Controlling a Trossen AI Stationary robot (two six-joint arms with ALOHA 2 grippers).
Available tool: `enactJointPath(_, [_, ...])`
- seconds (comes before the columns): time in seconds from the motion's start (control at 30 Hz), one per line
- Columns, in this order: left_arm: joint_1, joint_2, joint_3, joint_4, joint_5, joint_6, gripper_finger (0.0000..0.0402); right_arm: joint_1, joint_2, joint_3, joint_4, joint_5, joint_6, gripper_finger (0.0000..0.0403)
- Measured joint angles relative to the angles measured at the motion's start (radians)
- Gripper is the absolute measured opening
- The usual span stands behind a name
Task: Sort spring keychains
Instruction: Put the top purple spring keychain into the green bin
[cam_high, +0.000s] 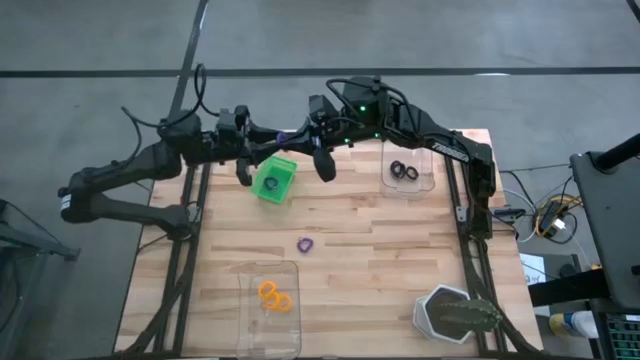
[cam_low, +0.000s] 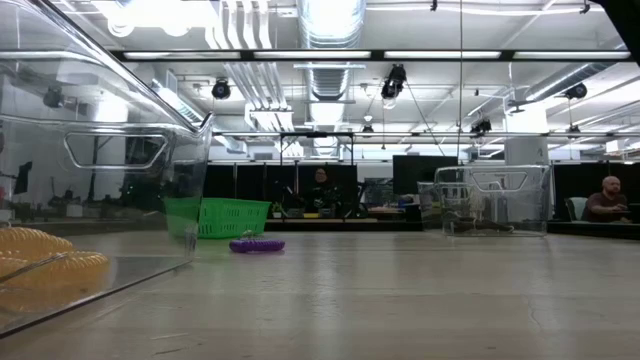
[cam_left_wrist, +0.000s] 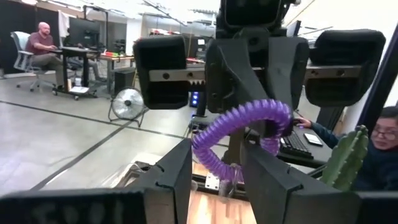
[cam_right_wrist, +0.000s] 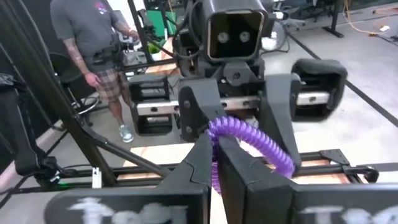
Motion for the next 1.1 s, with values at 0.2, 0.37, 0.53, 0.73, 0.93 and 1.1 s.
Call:
enactJointPath(0.2, [-0.002,0.019,0.000,0.030,-0.002,-0.011,0.0129,0.000,0.000,0.000,-0.002,-0.004,0.000,0.0008])
enactJointPath(0.37, [-0.002,0.020,0.000,0.028,-0.002,-0.018,0.0129,0.000,0.000,0.000,-0.001,-0.005,0.000,0.0008])
enactJointPath(0.53, [-0.002,0.016,0.000,0.033,-0.002,-0.046,0.0127,0.000,0.005,-0.001,-0.011,-0.008,0.013,0.0008])
enactJointPath(0.73, [-0.002,0.005,0.000,0.039,0.003,-0.082,0.0072,0.000,0.005,-0.008,-0.012,-0.008,0.015,0.0008])
enactJointPath(0.93, [-0.002,0.005,0.000,0.039,0.004,-0.101,0.0012,0.000,0.005,-0.017,-0.014,-0.004,0.025,0.0008])
enactJointPath(1.1, [-0.002,-0.005,0.000,0.038,-0.005,-0.123,0.0005,0.000,0.005,-0.019,-0.012,-0.003,0.021,0.0011])
